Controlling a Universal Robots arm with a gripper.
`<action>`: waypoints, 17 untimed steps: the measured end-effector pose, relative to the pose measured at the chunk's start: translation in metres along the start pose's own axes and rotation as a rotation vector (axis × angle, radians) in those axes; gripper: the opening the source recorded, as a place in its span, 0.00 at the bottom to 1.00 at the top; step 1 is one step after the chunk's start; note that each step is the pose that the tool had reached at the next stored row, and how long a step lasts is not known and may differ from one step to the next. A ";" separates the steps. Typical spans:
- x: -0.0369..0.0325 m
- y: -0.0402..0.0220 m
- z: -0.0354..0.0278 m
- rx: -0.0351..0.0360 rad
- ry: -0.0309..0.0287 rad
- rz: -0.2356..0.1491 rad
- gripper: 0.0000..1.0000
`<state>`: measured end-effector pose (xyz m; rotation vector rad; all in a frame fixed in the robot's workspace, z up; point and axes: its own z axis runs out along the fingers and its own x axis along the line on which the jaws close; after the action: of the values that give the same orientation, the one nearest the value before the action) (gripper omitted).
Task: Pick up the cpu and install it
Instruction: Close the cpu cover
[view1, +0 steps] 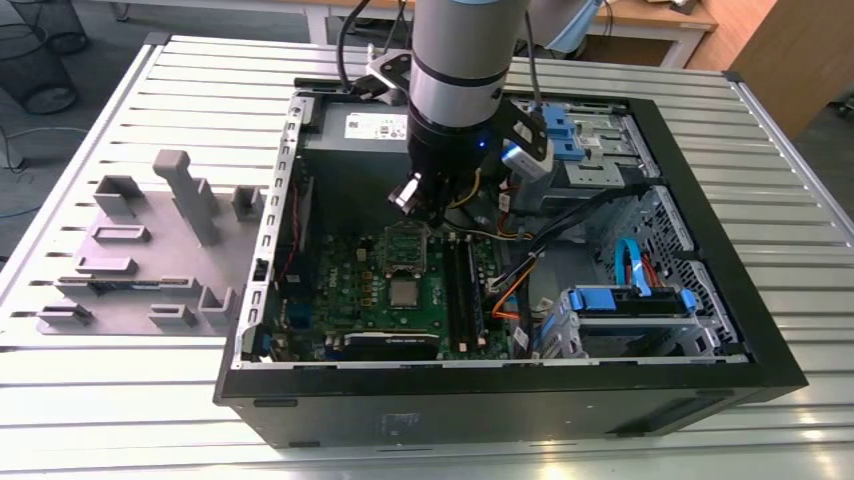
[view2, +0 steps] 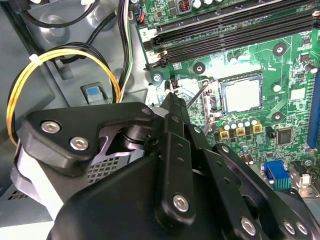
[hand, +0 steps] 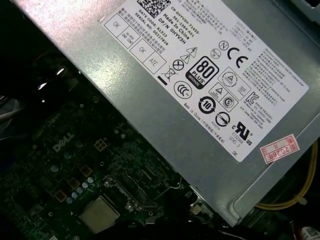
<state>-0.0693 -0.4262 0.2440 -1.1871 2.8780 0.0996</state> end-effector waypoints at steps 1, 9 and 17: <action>0.0000 0.0000 0.0000 -0.0001 -0.0001 -0.001 0.11; 0.0022 -0.0021 -0.0002 -0.0007 0.0006 -0.012 0.11; 0.0059 -0.0039 -0.0005 -0.0008 0.0008 -0.022 0.11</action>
<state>-0.0708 -0.4331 0.2441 -1.2182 2.8653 0.0998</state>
